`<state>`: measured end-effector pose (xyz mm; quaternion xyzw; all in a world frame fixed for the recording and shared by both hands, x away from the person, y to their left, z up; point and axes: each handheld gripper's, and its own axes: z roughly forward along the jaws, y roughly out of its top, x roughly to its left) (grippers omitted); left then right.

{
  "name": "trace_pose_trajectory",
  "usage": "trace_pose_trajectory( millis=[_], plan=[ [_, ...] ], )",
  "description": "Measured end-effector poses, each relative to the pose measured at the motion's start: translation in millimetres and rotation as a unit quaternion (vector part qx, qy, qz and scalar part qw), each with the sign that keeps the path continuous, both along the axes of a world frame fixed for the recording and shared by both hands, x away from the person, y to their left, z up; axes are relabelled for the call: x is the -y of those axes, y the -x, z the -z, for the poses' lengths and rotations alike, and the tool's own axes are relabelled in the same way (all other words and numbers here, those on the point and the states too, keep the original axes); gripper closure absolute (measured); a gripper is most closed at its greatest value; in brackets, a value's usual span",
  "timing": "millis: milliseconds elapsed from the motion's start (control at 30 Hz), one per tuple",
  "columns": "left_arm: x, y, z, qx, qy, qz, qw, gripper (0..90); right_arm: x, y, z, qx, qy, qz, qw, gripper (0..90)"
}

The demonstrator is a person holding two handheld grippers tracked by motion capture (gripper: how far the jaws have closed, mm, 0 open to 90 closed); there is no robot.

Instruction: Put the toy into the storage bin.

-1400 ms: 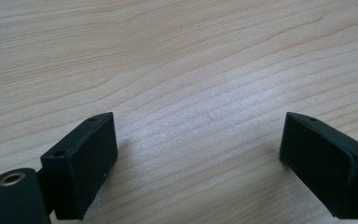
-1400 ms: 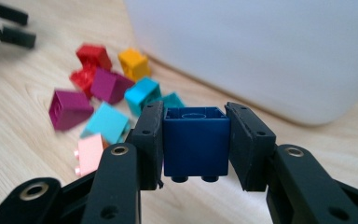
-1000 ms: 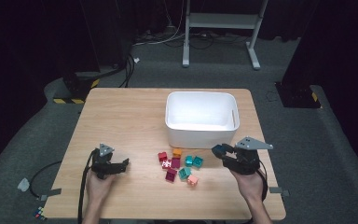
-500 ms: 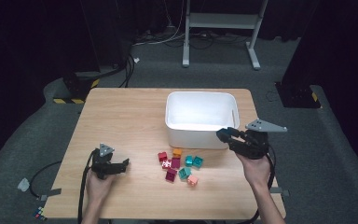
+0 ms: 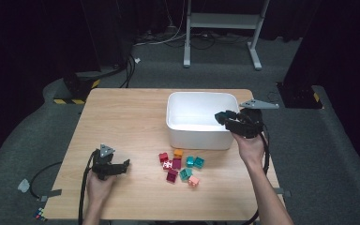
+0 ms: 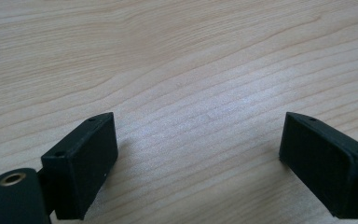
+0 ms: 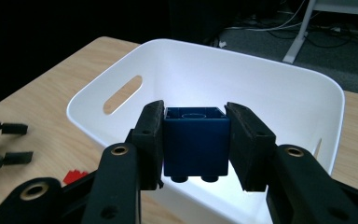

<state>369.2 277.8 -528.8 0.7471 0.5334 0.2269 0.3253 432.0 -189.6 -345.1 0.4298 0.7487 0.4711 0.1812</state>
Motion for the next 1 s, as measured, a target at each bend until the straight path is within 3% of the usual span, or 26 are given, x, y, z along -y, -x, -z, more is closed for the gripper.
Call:
trace_pose_trajectory(
  millis=[200,667,1000],
  plan=[
    [0.0,0.0,0.0,0.000,0.000,0.000,1.0000,11.4,-5.6,-15.6,3.1,-0.006,-0.005,0.015,0.9999,59.2],
    [-0.1,0.1,-0.1,0.000,0.000,-0.001,1.0000,11.9,-19.0,-48.4,13.0,-0.027,0.037,0.022,0.9987,59.1],
    [-0.1,0.3,-0.1,0.001,0.001,-0.004,1.0000,12.6,-19.4,-58.5,23.2,-0.047,0.053,0.026,0.9972,55.0]
  ],
)
